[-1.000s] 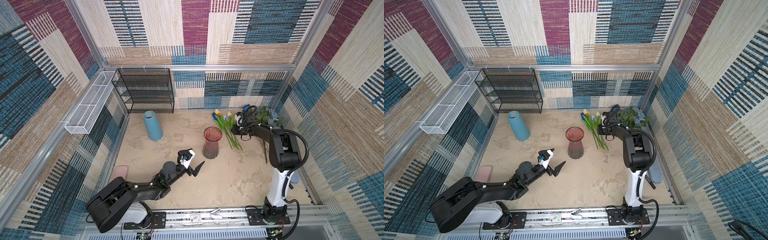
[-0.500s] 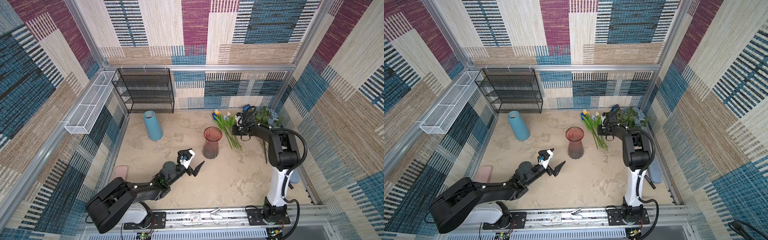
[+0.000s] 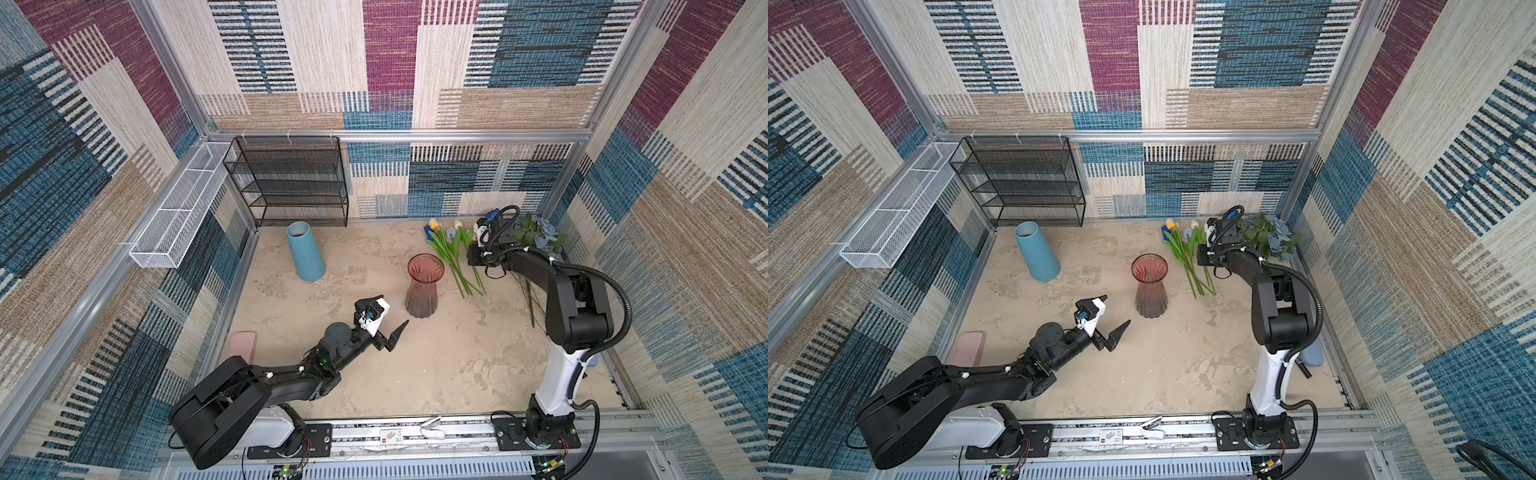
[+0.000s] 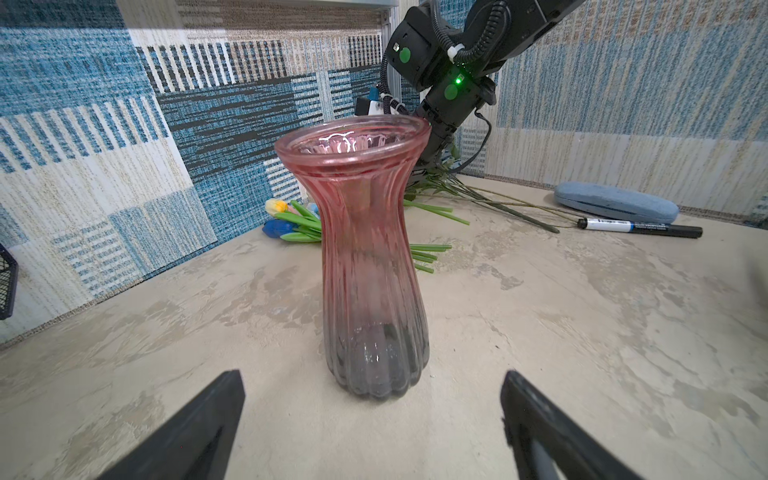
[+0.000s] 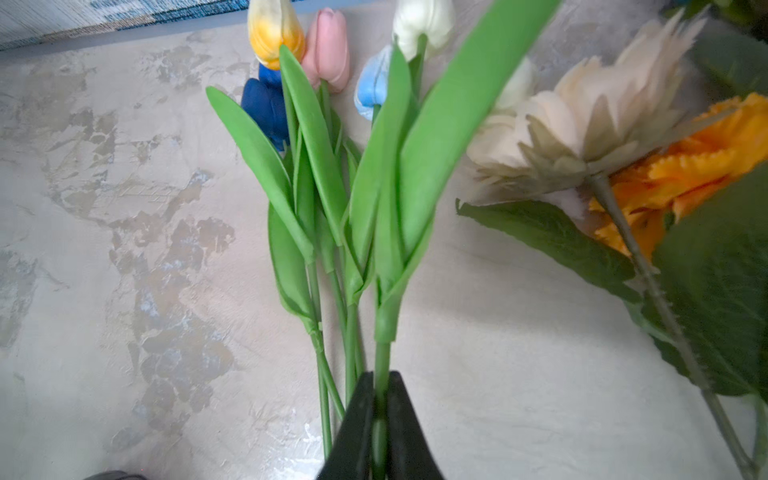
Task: Arrange the flowers into the vase
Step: 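Close the right gripper on a white tulip stem among the tulips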
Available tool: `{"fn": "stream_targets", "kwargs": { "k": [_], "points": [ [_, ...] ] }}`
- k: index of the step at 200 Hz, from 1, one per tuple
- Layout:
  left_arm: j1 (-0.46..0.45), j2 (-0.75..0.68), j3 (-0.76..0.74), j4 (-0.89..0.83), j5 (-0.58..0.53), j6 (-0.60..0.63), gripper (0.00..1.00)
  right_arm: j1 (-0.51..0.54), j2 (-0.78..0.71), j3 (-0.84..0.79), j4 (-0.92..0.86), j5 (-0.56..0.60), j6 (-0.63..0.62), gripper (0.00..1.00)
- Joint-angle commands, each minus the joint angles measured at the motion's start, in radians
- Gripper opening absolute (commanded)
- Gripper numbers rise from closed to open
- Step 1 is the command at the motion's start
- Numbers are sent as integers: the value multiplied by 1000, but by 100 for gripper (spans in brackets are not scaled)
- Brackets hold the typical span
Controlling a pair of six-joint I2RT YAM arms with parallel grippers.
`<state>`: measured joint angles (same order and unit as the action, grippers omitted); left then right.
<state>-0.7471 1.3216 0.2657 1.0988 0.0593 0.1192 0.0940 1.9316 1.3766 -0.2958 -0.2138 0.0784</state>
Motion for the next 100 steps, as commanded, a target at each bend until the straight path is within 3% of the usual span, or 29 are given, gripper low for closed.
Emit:
{"fn": "stream_targets", "kwargs": {
  "k": [1,15,39,74,100],
  "points": [
    [0,-12,9,8,1,27,99,3,-20,5,9,-31,14,15],
    [0,-15,11,1,1,31,99,3,-33,-13,21,-56,15,10],
    [0,-7,14,2,-1,34,99,3,-47,-45,46,-60,26,9],
    [0,1,26,1,4,36,99,1,-8,-35,35,6,50,31],
    [0,2,30,-2,1,40,99,-20,45,-17,29,-3,61,29]
  ]
}}
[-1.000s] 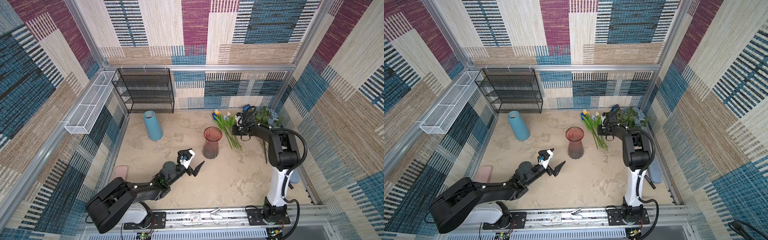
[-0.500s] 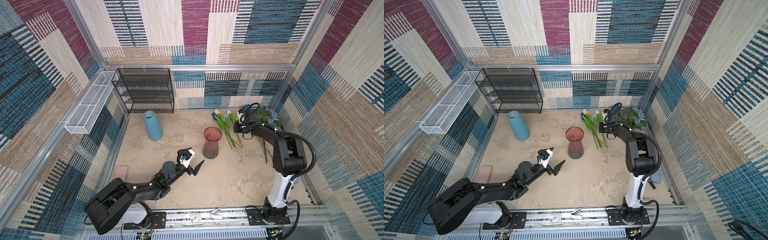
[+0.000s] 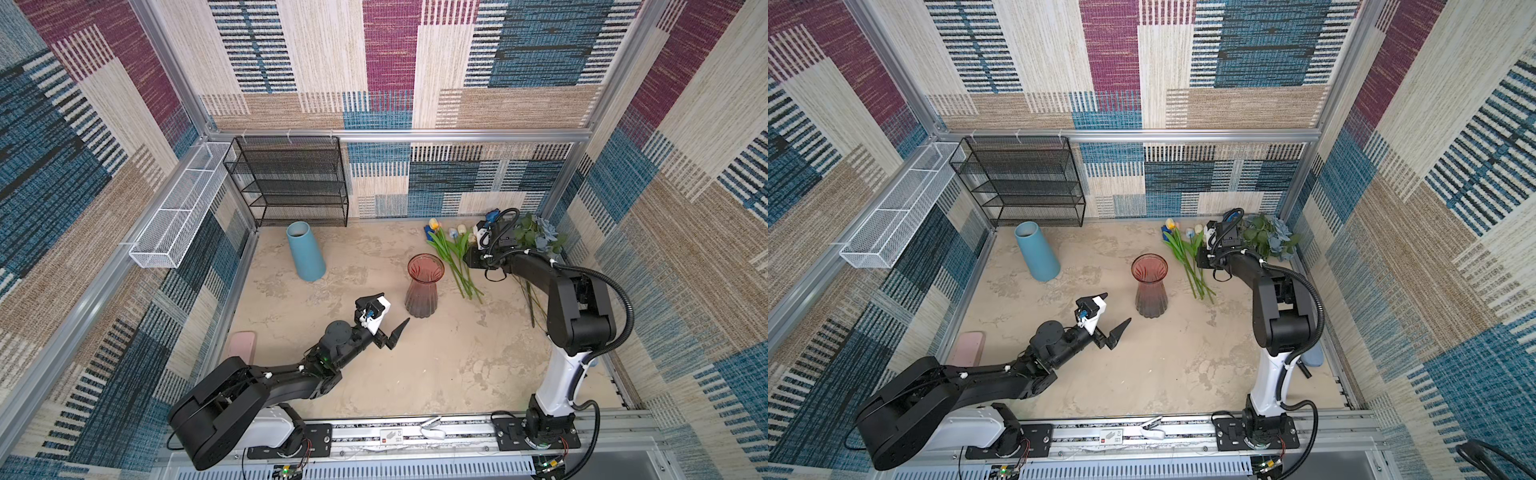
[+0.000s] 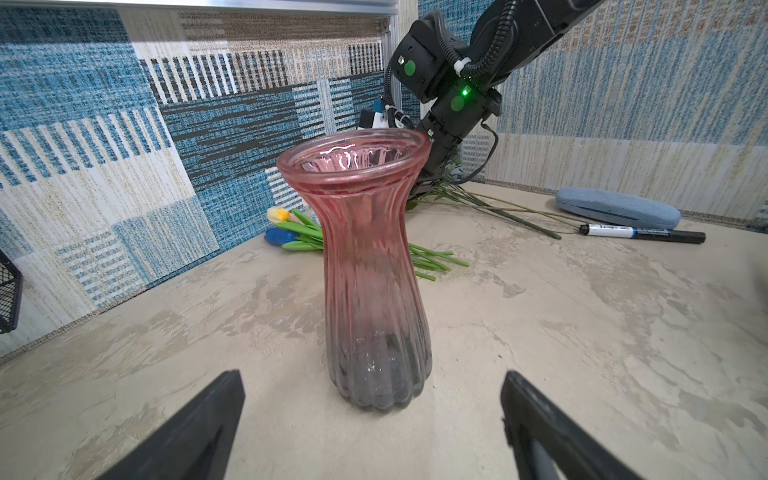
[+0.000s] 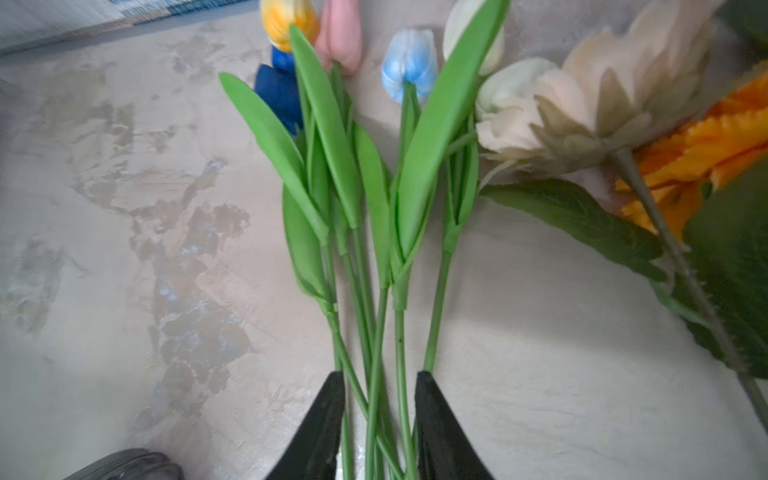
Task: Arrange the flowers into the vase
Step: 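Close the right gripper on a white tulip stem among the tulips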
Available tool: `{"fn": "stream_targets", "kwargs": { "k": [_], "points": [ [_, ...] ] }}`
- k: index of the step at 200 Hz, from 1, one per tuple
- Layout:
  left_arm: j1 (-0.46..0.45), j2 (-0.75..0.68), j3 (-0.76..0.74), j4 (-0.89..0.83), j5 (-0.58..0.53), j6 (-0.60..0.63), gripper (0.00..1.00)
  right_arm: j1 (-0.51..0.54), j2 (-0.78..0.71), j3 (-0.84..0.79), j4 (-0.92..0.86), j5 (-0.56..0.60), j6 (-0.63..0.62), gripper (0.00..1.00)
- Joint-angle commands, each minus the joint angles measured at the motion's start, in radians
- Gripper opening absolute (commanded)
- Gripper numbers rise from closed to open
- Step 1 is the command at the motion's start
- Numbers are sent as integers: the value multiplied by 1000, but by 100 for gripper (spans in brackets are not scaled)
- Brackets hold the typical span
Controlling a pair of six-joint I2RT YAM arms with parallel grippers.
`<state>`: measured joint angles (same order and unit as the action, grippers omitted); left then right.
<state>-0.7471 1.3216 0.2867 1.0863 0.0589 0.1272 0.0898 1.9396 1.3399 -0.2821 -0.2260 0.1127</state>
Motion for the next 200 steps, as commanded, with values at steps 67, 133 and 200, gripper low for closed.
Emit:
{"fn": "stream_targets", "kwargs": {
  "k": [67,133,200],
  "points": [
    [0,25,6,18,-8,30,99,-19,115,48,44,-47,17,22],
    [0,41,10,29,-14,32,99,-20,159,80,53,-50,21,9],
    [0,33,8,34,-22,31,99,-19,33,20,73,-32,25,2]
  ]
}}
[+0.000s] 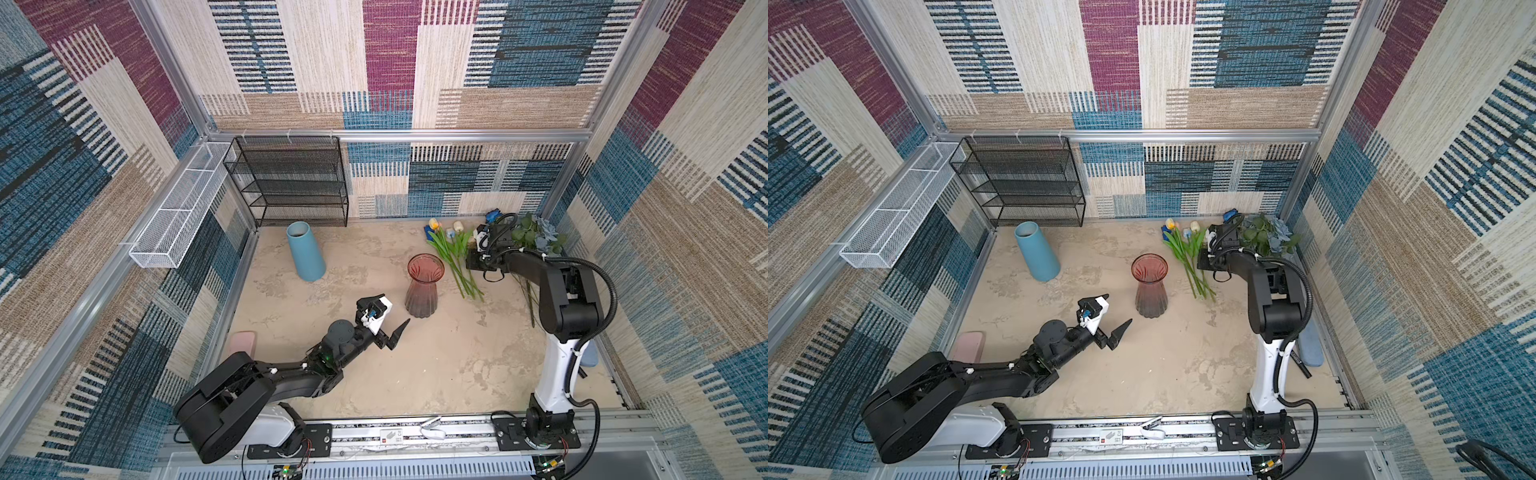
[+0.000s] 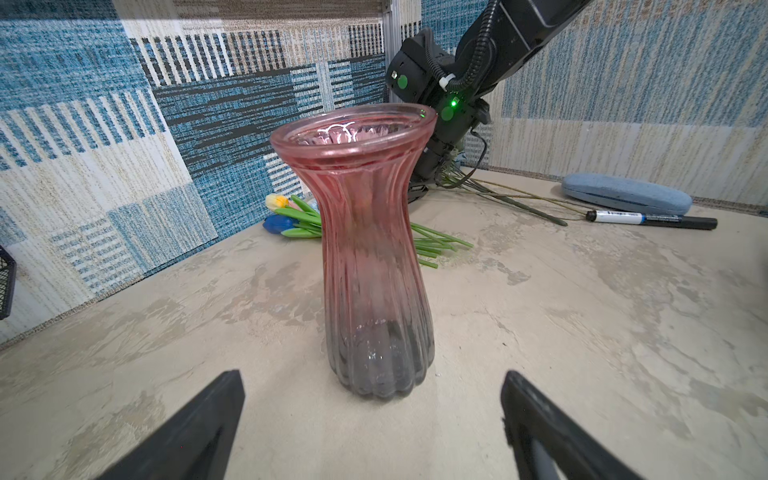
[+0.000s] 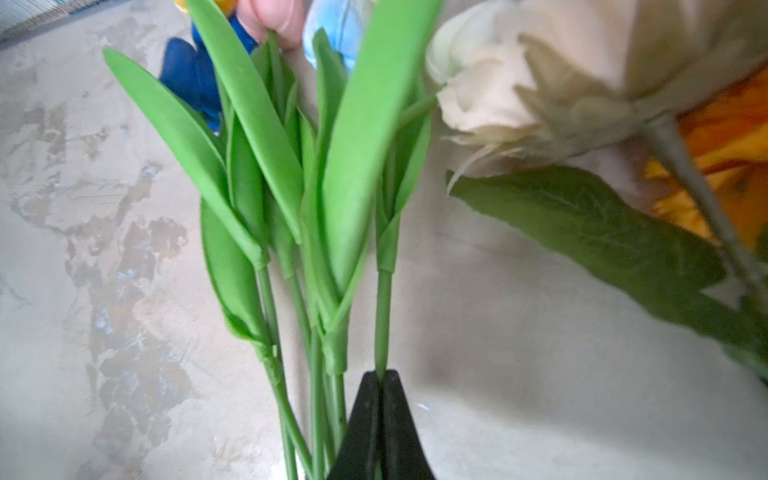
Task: Arrange the flowers into the vase
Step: 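Close the right gripper on a white tulip stem among the tulips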
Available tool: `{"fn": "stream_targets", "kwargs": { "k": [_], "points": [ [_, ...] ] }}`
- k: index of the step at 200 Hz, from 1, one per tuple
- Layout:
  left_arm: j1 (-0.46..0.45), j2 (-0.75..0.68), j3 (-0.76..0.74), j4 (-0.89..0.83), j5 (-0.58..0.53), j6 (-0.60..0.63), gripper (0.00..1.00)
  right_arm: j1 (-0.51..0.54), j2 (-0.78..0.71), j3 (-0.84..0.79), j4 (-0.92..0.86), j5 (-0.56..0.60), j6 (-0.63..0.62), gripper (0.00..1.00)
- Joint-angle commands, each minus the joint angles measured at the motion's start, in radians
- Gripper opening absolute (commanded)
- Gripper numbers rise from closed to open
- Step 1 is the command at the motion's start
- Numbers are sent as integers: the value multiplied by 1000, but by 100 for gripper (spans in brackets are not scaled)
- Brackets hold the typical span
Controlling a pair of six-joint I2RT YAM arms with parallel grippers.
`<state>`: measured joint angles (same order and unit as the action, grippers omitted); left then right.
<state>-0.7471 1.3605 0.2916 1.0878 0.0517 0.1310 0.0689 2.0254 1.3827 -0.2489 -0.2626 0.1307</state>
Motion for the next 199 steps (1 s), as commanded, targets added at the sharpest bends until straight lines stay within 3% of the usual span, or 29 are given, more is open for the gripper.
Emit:
{"fn": "stream_targets", "kwargs": {
  "k": [1,42,79,145,152,167,174,199],
  "points": [
    [0,-6,3,32,-14,27,99,2,-55,-25,40,5,7,2],
    [0,-10,3,32,-15,30,99,4,-146,-78,69,56,-2,1],
    [0,-17,12,17,-6,30,99,62,-96,13,-108,314,-42,0],
    [-1,-24,21,2,5,24,99,106,-123,25,-184,551,-81,0],
    [-1,-24,23,1,5,25,99,115,-134,30,-184,545,-85,0],
    [-1,-24,26,7,4,25,99,102,-191,-1,-127,349,-73,0],
    [-1,-24,26,10,4,25,99,100,-219,-21,-97,310,-54,0],
    [-1,-27,35,-1,6,27,99,169,-213,31,-150,531,-89,0]
  ]
}}
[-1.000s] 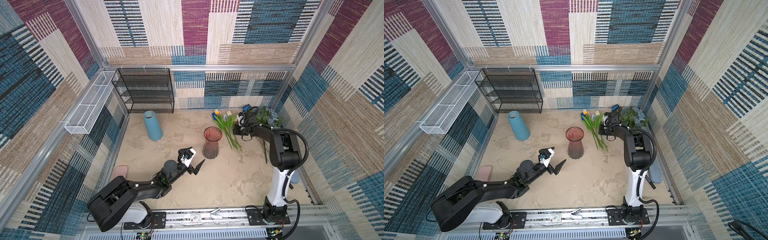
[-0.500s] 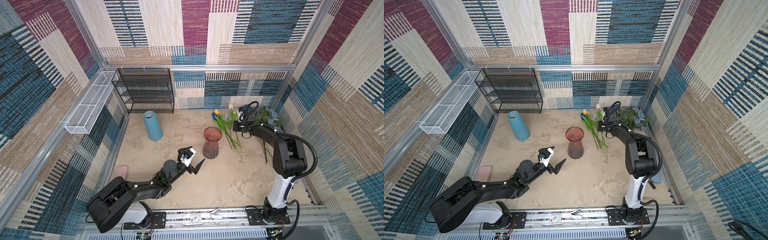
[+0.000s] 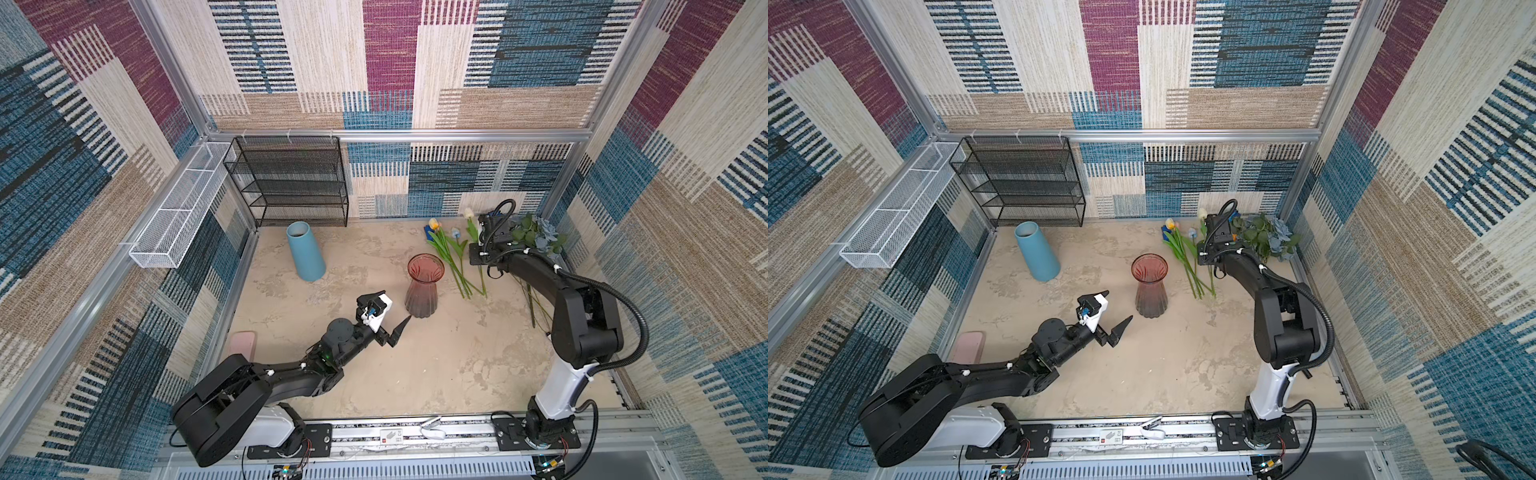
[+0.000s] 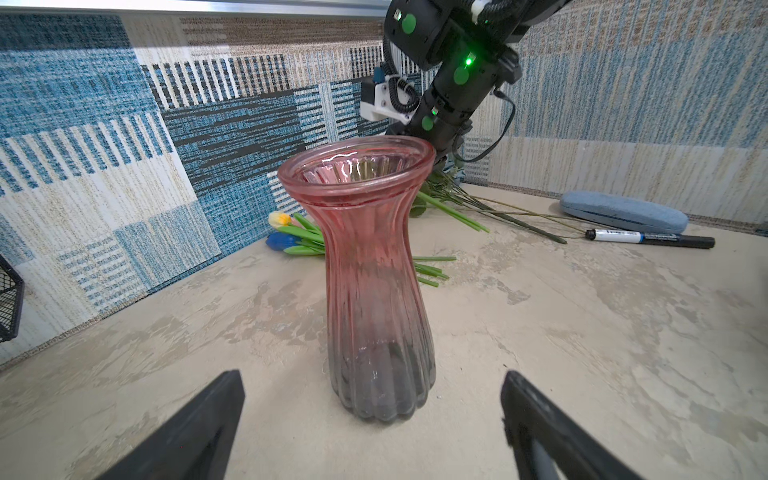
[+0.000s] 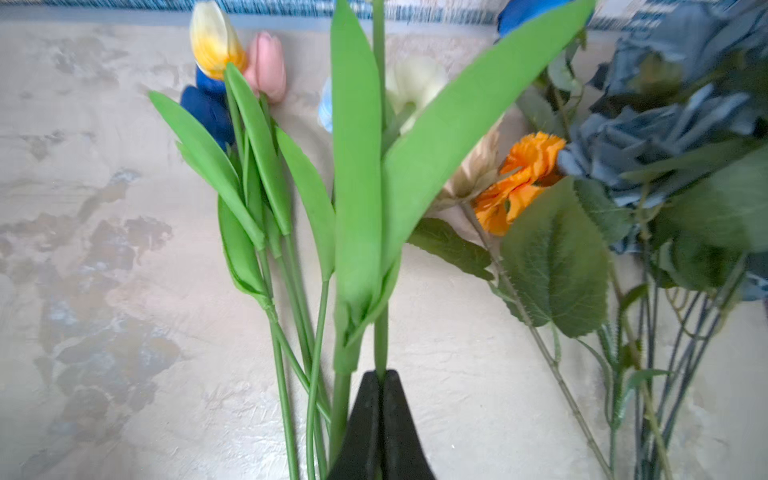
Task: Arrange the flowers into the vase
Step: 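Close the right gripper on a white tulip stem among the tulips, then lift the white tulip upright with the right gripper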
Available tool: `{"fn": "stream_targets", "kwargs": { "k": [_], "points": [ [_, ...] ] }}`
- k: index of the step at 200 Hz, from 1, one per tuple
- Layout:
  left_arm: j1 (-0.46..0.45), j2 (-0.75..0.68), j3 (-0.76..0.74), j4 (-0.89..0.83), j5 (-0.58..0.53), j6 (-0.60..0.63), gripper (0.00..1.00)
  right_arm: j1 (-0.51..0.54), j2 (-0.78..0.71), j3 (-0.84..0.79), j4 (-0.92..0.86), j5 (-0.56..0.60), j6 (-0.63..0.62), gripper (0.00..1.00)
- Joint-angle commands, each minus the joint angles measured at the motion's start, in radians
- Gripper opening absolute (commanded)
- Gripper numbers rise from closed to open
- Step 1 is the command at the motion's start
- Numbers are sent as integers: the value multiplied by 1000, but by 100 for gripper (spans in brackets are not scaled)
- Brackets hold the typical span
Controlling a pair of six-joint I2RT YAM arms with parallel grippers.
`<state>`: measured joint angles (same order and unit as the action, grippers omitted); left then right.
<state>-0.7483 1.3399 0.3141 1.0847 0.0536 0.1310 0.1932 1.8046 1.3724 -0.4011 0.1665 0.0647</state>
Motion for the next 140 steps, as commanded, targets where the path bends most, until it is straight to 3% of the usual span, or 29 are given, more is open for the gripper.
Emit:
{"fn": "stream_targets", "kwargs": {
  "k": [1,20,38,65,87,140],
  "points": [
    [0,-8,13,1,5,27,99,46,10,45,-2,102,-24,0],
    [0,-10,13,-9,5,28,99,63,31,75,-37,143,-63,0],
    [0,-6,10,-1,-3,32,99,64,25,41,8,31,-76,0],
    [0,8,10,20,-3,30,99,106,131,85,-68,267,-79,0],
    [0,5,8,14,-1,31,99,95,138,65,-48,141,-70,0],
    [0,-12,2,-3,-17,40,99,61,151,100,-118,-2,-27,0]
  ]
}}
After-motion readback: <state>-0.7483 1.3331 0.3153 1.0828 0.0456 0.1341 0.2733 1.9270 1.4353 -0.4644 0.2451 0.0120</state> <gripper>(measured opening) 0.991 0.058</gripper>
